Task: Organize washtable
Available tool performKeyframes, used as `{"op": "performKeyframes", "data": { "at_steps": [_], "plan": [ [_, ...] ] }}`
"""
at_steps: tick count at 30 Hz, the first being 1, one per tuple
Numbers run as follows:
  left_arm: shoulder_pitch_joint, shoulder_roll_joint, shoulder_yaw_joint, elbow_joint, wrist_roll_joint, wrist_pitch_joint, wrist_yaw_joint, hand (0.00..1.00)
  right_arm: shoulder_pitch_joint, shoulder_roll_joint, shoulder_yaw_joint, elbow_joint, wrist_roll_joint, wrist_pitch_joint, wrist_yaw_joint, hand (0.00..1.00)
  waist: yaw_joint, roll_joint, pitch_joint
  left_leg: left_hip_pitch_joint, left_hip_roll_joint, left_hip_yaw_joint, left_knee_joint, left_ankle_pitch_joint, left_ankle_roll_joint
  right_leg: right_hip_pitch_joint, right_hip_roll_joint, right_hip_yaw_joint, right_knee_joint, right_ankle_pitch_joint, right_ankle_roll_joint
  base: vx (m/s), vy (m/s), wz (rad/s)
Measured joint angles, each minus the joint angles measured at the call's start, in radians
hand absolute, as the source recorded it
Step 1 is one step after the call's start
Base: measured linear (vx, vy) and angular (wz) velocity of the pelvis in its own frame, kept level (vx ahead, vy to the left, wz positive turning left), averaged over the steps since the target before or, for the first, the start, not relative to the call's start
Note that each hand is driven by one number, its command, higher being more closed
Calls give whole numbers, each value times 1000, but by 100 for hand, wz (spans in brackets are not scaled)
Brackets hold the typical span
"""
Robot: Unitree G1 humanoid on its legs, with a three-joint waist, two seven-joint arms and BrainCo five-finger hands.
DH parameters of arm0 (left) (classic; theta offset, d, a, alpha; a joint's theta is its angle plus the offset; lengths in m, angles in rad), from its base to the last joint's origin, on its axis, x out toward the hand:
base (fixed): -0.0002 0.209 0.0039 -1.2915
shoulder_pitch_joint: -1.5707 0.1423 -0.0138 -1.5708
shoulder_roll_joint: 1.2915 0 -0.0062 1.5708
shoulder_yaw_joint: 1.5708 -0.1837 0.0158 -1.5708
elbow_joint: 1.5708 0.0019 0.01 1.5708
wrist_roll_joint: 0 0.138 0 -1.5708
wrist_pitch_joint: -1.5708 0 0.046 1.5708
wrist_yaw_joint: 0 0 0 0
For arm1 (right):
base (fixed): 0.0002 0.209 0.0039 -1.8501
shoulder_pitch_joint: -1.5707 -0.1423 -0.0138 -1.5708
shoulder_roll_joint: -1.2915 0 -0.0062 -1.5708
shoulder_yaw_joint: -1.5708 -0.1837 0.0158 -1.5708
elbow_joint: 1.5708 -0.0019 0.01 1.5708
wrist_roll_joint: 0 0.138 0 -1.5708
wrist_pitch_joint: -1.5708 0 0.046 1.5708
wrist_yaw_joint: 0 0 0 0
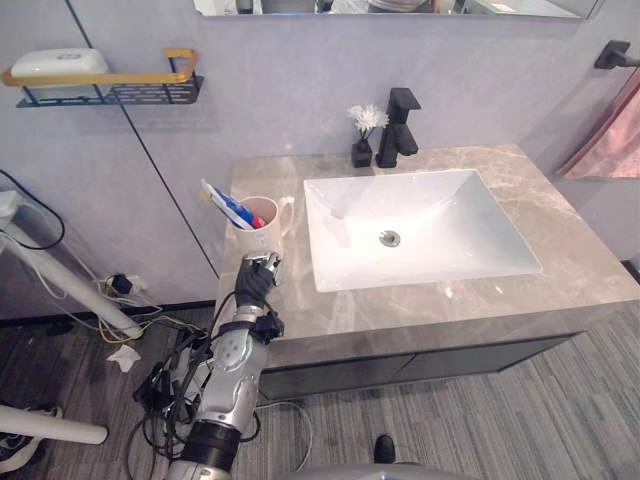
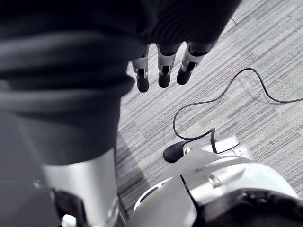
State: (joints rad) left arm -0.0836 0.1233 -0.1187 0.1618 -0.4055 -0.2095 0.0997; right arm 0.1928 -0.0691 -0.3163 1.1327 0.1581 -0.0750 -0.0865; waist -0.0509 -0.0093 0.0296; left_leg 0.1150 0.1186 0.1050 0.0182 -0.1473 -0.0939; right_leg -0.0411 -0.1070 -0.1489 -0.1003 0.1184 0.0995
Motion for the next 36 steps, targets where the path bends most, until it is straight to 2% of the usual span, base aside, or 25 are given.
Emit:
{"op": "performKeyframes", "data": {
  "at_steps": [10,14,22,31,36],
  "plan": [
    [-74,0,11,87,2,-9,23,100,0,0,-1,-2,-2,0,0,0,-4,0,0,3,1,5,1,-2,0,0,2,4,0,0,0,-1,0,0],
    [-105,1,49,129,23,-10,37,100,0,0,-1,-3,-2,0,1,0,-5,1,0,13,6,24,2,-8,-4,0,10,23,0,0,0,2,-5,-14],
    [-180,6,89,203,42,-12,61,100,12,3,-10,-36,-2,1,9,0,-21,9,3,13,10,34,2,-12,-8,-7,17,32,0,0,-1,7,-1,-4],
    [-274,39,122,309,62,-3,75,100,17,2,-14,-37,-2,1,19,0,-25,11,7,22,11,55,2,-18,-8,-12,22,52,0,0,-1,3,3,-7],
    [-320,59,133,321,62,4,86,100,20,2,-30,-42,-2,1,26,0,-27,16,28,14,11,59,2,-19,-8,-22,24,57,0,0,-1,2,-1,-1]
  ]
}}
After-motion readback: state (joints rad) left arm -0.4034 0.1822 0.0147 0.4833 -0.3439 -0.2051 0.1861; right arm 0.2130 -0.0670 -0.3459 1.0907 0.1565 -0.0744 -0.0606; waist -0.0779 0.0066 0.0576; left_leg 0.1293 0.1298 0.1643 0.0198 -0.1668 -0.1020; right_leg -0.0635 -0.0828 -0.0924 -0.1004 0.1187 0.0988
